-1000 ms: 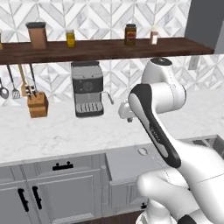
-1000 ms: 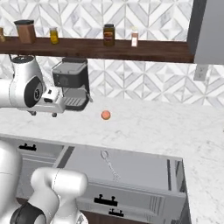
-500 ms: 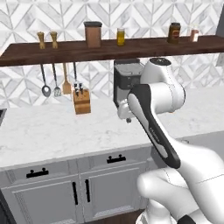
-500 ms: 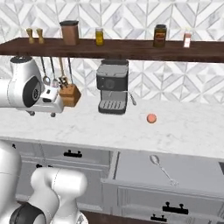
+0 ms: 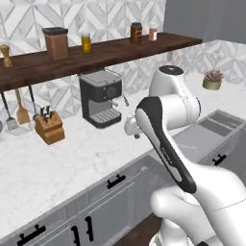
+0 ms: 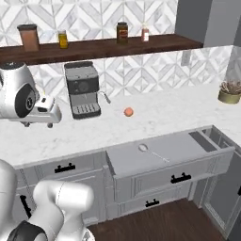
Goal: Pick the tongs from the drawer and place it on the counter.
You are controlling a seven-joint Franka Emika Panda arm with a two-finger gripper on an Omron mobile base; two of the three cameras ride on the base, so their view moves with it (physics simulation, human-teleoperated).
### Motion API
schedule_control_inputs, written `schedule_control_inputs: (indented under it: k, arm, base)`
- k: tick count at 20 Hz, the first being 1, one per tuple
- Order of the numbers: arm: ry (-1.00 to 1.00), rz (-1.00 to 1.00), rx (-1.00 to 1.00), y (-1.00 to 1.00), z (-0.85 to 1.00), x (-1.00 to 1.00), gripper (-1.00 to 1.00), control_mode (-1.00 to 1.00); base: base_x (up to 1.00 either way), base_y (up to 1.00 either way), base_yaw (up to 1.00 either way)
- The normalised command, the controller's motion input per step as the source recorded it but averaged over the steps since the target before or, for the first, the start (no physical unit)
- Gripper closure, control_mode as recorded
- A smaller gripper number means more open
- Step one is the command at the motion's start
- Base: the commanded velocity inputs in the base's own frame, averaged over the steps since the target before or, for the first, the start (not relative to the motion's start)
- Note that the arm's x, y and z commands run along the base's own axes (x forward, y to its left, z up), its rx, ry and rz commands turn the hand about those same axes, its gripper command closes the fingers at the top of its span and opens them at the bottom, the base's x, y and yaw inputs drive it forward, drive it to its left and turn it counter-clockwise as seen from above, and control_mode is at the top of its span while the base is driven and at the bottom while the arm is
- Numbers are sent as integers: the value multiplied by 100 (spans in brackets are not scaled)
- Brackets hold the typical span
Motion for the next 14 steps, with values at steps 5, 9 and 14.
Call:
schedule_control_inputs:
  k: [5,9,14]
  arm:
    - [0,0,0,0,0,0,-100,100]
    - [0,0,0,0,0,0,-100,100]
    - [0,0,0,0,0,0,-100,100]
  base:
    - [35,16,-80]
    - [43,63,-47]
    - [29,57,-27]
